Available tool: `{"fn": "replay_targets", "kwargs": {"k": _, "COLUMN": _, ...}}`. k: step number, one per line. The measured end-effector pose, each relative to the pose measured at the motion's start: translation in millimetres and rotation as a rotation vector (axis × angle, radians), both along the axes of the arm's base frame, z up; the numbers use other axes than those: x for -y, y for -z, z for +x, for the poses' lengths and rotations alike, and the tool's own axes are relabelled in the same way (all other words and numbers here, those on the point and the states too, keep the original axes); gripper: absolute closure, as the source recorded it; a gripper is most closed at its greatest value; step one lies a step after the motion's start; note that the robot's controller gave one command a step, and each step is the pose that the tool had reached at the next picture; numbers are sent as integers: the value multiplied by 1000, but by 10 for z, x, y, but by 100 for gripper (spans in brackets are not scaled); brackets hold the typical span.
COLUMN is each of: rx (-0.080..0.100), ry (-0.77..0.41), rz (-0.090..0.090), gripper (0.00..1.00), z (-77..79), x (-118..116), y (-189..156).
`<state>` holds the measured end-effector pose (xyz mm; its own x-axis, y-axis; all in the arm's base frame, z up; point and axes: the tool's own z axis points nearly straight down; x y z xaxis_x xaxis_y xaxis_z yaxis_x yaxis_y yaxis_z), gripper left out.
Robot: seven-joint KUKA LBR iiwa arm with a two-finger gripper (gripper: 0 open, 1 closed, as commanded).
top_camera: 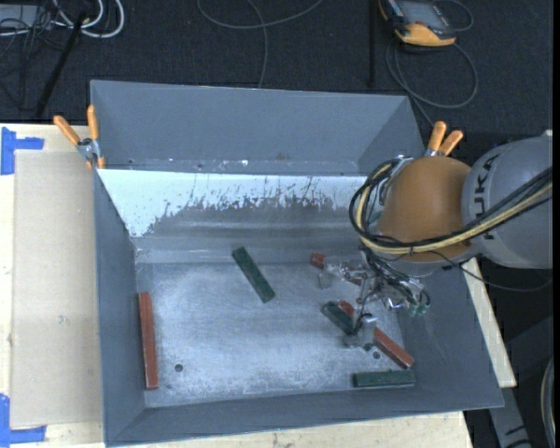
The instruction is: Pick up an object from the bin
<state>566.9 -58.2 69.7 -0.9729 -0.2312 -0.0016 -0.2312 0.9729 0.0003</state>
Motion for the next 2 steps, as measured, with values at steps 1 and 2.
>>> {"fn": "replay_targets", "kwargs": {"k": 1, "rx": -3, "ry": 72, "rz": 0, "gripper": 0, "z": -80, "x": 73, "y": -20}}
{"fn": "replay_targets", "kwargs": {"k": 2, "rx": -3, "ry": 74, "rz": 0, "gripper": 100, "z": -80, "x": 74, "y": -19}}
